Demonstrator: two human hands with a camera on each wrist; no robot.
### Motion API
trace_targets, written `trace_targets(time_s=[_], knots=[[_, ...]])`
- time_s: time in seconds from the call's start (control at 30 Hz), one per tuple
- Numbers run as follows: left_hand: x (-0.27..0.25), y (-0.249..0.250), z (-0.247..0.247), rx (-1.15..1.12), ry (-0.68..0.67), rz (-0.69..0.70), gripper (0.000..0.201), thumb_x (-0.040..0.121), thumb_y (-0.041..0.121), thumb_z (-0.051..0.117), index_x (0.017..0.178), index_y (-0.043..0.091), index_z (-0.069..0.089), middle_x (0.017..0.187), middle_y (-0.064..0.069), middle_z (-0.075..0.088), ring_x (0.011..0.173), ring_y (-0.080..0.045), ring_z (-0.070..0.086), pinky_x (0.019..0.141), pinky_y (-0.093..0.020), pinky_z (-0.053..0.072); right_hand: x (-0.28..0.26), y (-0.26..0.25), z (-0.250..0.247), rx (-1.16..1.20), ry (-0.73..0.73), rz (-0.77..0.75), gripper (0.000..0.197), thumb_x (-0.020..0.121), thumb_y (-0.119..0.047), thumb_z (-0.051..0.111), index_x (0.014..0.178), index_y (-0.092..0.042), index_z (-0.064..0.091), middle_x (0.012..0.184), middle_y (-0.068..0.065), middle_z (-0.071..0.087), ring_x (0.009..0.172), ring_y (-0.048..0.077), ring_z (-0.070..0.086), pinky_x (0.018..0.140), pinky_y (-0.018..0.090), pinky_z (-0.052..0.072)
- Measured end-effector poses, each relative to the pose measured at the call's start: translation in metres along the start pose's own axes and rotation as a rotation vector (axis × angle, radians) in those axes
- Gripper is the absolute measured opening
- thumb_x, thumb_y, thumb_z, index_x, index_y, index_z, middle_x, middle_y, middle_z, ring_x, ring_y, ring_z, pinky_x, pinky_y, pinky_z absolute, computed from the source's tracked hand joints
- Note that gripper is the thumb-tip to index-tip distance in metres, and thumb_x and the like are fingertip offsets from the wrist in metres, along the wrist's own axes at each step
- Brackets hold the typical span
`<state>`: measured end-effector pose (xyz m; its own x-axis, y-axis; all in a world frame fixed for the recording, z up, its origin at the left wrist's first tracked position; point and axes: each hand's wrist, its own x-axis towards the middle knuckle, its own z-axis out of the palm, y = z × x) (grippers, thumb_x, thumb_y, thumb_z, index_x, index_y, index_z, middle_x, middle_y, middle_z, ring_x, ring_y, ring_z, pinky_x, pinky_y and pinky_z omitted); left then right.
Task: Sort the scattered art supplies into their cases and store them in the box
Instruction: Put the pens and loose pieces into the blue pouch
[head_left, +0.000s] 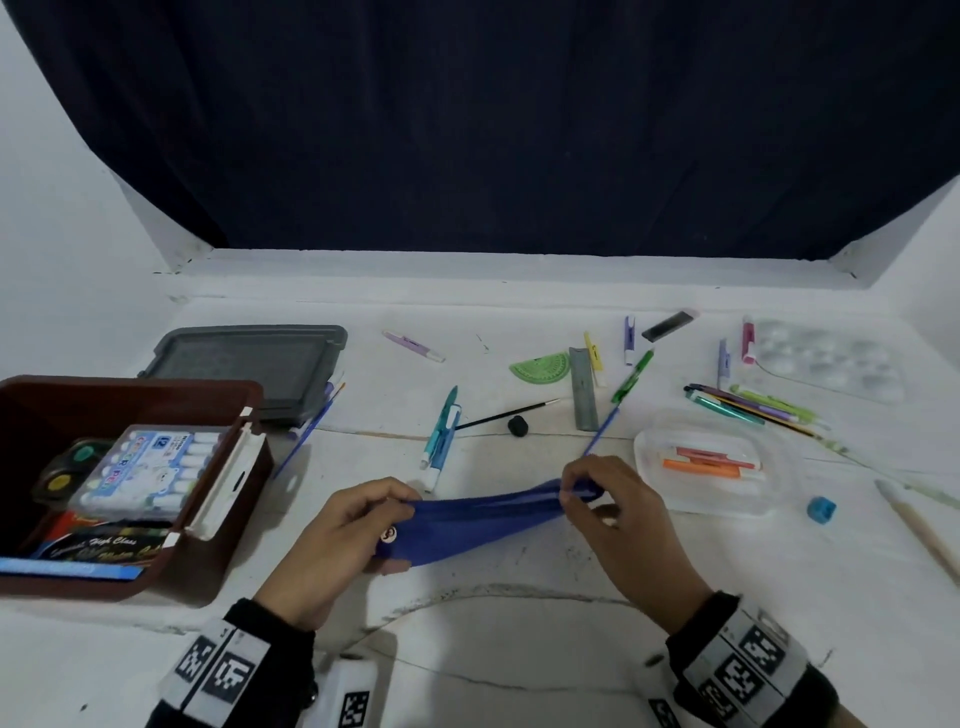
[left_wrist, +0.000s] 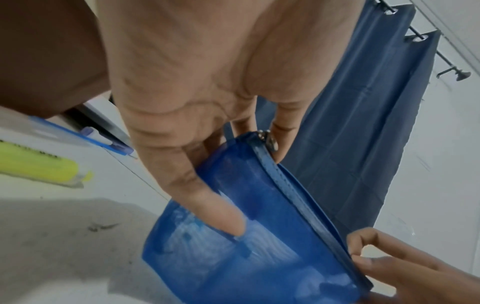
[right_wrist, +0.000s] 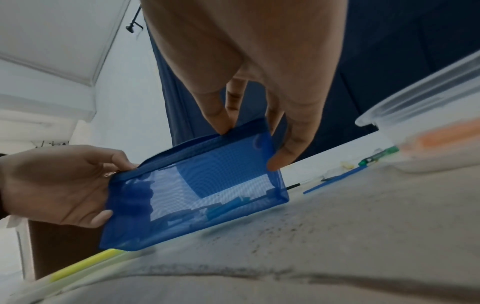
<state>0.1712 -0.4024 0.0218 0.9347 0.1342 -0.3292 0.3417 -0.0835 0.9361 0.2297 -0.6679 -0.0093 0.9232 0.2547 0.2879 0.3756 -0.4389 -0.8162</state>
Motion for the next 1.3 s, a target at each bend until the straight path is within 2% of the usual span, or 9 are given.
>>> trace_targets(time_s=[0.3, 0.43, 0.53, 0.63, 0.83, 1.0, 1.1, 1.2, 1.3], knots=[[-0.013, 0.001, 0.024, -0.050, 0.005, -0.040, 0.035, 0.095, 0.001, 0.046, 0.073, 0.015, 0.070, 0.076, -0.007, 0.059, 0.073, -0.019, 0.056, 0.057, -0.034, 0.057, -0.026, -0.004, -0.027, -0.260, -0.090, -0.143, 0.032, 0.082, 0.006, 0.056, 0.086, -0.023, 0.071, 0.088, -0.010, 0.060, 0.079, 0.004, 0.056, 0.071, 0.014, 0.044], [-0.017, 0.004, 0.033, -0.039, -0.062, 0.015, 0.030, 0.096, -0.003, 0.040, 0.087, 0.010, 0.065, 0.070, -0.005, 0.050, 0.061, -0.011, 0.051, 0.063, -0.040, 0.059, -0.030, -0.004, -0.034, -0.331, -0.153, -0.117, 0.037, 0.080, 0.005, 0.055, 0.097, -0.022, 0.075, 0.091, -0.005, 0.063, 0.080, 0.008, 0.058, 0.073, 0.027, 0.050], [-0.016, 0.004, 0.041, -0.013, -0.097, 0.031, 0.041, 0.092, -0.010, 0.035, 0.074, 0.003, 0.070, 0.086, -0.014, 0.067, 0.073, -0.018, 0.053, 0.069, -0.042, 0.060, -0.033, -0.005, -0.037, -0.306, -0.192, -0.066, 0.042, 0.073, 0.002, 0.058, 0.107, -0.018, 0.074, 0.095, -0.001, 0.063, 0.085, 0.013, 0.059, 0.076, 0.028, 0.051], [-0.011, 0.005, 0.047, 0.018, -0.114, 0.028, 0.052, 0.096, -0.010, 0.033, 0.085, 0.009, 0.080, 0.102, -0.005, 0.075, 0.084, -0.019, 0.061, 0.074, -0.045, 0.062, -0.033, -0.006, -0.043, -0.241, -0.203, -0.031, 0.047, 0.067, -0.002, 0.060, 0.111, -0.016, 0.072, 0.098, -0.001, 0.063, 0.088, 0.011, 0.058, 0.078, 0.017, 0.047], [0.009, 0.005, 0.057, 0.116, -0.190, -0.061, 0.039, 0.104, 0.007, 0.045, 0.094, 0.021, 0.080, 0.104, -0.003, 0.074, 0.102, -0.017, 0.067, 0.065, -0.040, 0.062, -0.026, -0.009, -0.054, -0.245, -0.306, 0.008, 0.048, 0.078, 0.000, 0.057, 0.121, -0.019, 0.066, 0.109, -0.005, 0.060, 0.098, 0.004, 0.053, 0.086, 0.007, 0.039], [0.022, 0.022, 0.052, 0.167, -0.300, -0.049, 0.043, 0.101, -0.004, 0.041, 0.100, 0.016, 0.079, 0.107, 0.002, 0.076, 0.101, -0.011, 0.070, 0.071, -0.037, 0.063, -0.016, -0.013, -0.075, -0.228, -0.400, 0.066, 0.041, 0.092, 0.004, 0.046, 0.119, -0.019, 0.067, 0.112, -0.009, 0.060, 0.105, 0.000, 0.052, 0.090, 0.006, 0.037], [0.031, 0.039, 0.050, 0.151, -0.351, 0.012, 0.048, 0.097, -0.013, 0.039, 0.108, 0.016, 0.077, 0.109, 0.003, 0.076, 0.106, -0.008, 0.069, 0.083, -0.032, 0.061, -0.008, -0.019, -0.087, -0.201, -0.251, 0.062, 0.038, 0.092, 0.005, 0.048, 0.111, -0.022, 0.067, 0.108, -0.013, 0.062, 0.102, 0.000, 0.054, 0.084, 0.007, 0.040], [0.037, 0.052, 0.058, 0.071, -0.384, 0.050, 0.046, 0.094, -0.016, 0.045, 0.113, 0.013, 0.075, 0.111, 0.000, 0.075, 0.107, -0.010, 0.069, 0.078, -0.023, 0.059, -0.005, -0.018, -0.107, -0.061, 0.063, 0.111, 0.028, 0.097, -0.001, 0.048, 0.103, -0.027, 0.059, 0.104, -0.012, 0.061, 0.101, 0.010, 0.057, 0.077, 0.017, 0.045], [0.040, 0.060, 0.070, -0.006, -0.399, 0.089, 0.038, 0.092, -0.012, 0.055, 0.115, 0.011, 0.073, 0.112, -0.005, 0.075, 0.109, -0.015, 0.070, 0.083, -0.027, 0.059, -0.002, 0.003, -0.138, -0.056, 0.257, 0.132, 0.016, 0.099, -0.010, 0.047, 0.098, -0.022, 0.057, 0.099, -0.009, 0.061, 0.094, 0.013, 0.057, 0.070, 0.026, 0.044]])
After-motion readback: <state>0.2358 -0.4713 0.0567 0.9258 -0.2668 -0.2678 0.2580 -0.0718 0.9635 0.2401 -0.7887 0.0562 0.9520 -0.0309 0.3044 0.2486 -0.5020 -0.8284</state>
